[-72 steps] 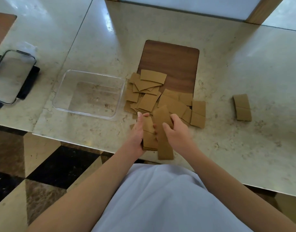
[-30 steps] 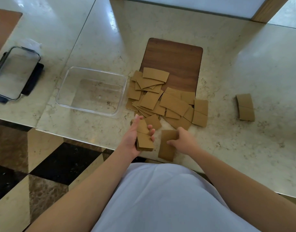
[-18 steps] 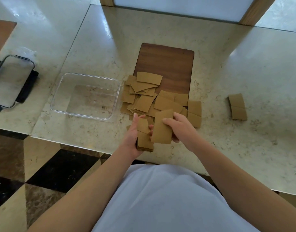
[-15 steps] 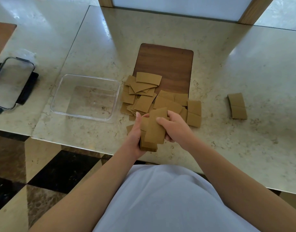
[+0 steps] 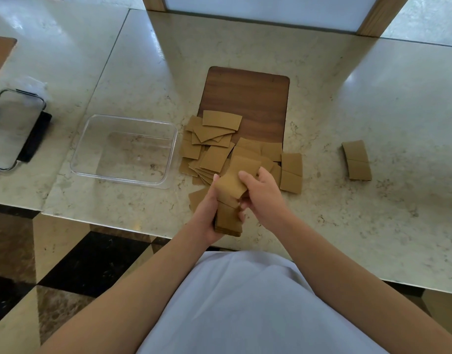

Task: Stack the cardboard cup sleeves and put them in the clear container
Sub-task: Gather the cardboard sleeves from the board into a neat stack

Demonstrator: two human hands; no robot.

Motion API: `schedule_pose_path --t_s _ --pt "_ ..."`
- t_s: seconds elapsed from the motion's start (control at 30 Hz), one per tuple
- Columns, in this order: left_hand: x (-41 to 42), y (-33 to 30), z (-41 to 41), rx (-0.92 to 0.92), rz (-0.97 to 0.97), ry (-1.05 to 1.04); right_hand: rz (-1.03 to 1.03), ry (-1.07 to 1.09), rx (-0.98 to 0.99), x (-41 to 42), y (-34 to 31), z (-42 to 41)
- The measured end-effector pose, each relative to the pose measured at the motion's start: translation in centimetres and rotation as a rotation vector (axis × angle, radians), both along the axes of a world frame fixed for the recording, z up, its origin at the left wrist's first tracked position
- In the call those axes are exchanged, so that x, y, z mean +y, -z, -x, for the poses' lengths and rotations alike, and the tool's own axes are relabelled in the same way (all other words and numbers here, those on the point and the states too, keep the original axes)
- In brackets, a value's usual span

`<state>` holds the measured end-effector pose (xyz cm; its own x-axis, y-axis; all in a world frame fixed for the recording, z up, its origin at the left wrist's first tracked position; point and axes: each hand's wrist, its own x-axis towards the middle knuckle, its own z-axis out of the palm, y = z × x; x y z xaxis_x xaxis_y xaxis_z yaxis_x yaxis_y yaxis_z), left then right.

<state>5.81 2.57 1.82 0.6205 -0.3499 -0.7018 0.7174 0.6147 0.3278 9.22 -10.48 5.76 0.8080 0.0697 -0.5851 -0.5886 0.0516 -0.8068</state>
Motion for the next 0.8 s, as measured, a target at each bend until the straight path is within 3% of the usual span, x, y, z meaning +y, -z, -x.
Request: schedule_pose_path --t_s 0.1,0.2,0.47,0.67,0.8 --pt "0.1 0.0 0.0 0.087 -0.003 -0.043 0.116 0.041 -0.112 -0.9 0.6 0.4" --pt "0.4 -0.1 -0.1 0.100 -0.013 -0.077 0.013 0.083 -0.220 -1.5 0.9 1.1" --pt "0.5 0.0 -0.1 0.074 0.045 -0.076 0.117 0.006 -0.496 -2.3 0.5 1.9" --pt "0.6 0.1 0.1 0.091 0.042 -0.096 0.358 -0.196 -0.488 -2.5 0.6 2.0" --pt "0.5 -0.1 0.3 0.119 0.030 -0.064 0.412 -0.199 -0.412 -2.4 0.6 1.5"
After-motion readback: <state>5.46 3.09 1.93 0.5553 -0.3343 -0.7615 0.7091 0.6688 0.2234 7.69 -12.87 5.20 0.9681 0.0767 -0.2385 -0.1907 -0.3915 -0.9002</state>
